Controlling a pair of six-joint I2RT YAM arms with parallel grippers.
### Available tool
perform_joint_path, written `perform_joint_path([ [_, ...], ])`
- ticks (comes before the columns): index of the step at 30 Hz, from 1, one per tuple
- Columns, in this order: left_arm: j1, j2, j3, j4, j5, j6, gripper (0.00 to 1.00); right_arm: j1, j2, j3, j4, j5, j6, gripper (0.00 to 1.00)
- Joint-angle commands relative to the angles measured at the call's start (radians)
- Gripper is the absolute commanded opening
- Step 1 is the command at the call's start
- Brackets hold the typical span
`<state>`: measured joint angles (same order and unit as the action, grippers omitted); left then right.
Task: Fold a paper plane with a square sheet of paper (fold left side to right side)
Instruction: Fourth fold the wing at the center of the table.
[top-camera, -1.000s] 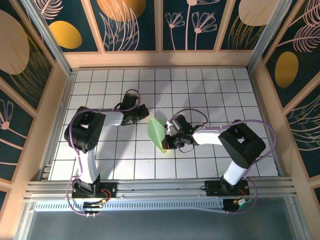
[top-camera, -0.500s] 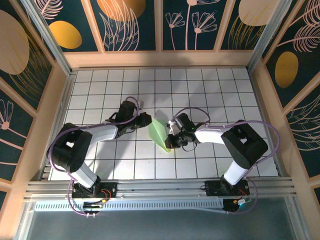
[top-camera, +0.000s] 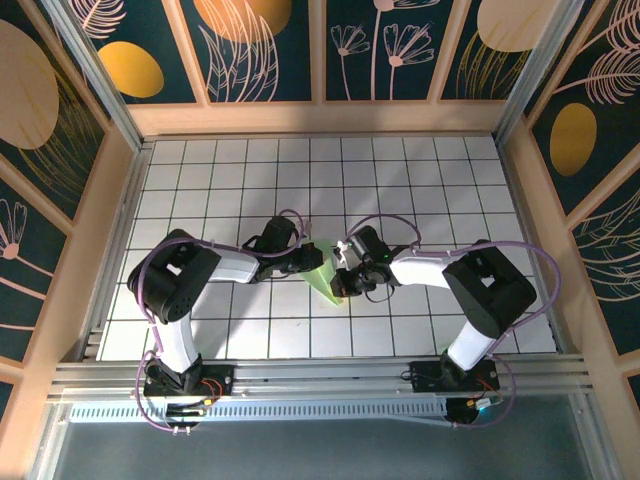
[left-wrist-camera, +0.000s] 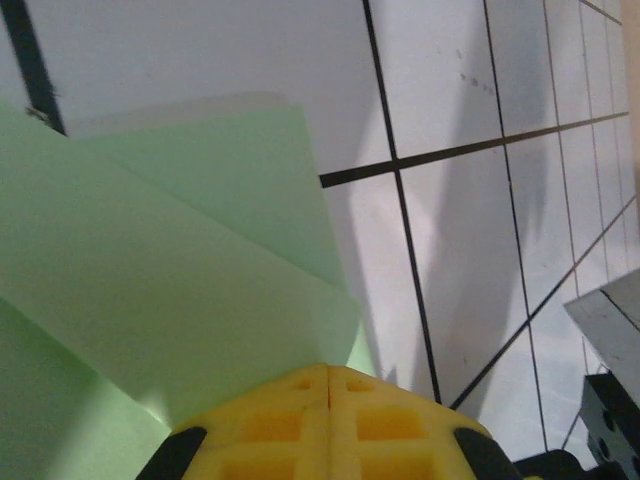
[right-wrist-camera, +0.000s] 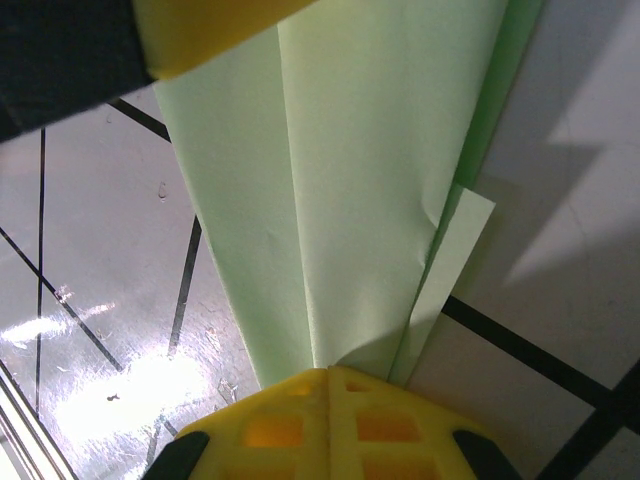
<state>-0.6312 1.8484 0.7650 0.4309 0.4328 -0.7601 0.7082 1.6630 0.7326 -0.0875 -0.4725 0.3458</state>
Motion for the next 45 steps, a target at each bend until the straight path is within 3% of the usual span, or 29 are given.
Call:
perform_joint_path([
  [1,-0.001,0.030,0.017,0.009,-0.036,0.005,0.00,-0.015,0.037,-0.053,-0.178,0.114,-0.022,0.00],
  [6,-0.001,0.047,0.015,-0.044,-0.105,0.021,0.00,-0.018,0.027,-0.055,-0.189,0.114,-0.026,0.00],
  [14,-0.002,0.055,0.023,-0.082,-0.126,0.018,0.00,-0.028,-0.040,0.013,-0.191,0.030,-0.032,0.00],
  [24,-0.001,0.044,-0.025,-0.037,-0.105,-0.027,0.00,-0.044,-0.142,0.033,-0.044,-0.104,0.098,0.00],
  [31,-0.002,0.046,-0.021,-0.040,-0.101,-0.019,0.00,-0.010,-0.079,0.010,0.115,-0.064,0.204,0.00],
  [45,-0.002,0.044,-0.020,-0.050,-0.105,-0.015,0.00,0.002,0.026,0.029,0.202,-0.003,0.232,0.00],
])
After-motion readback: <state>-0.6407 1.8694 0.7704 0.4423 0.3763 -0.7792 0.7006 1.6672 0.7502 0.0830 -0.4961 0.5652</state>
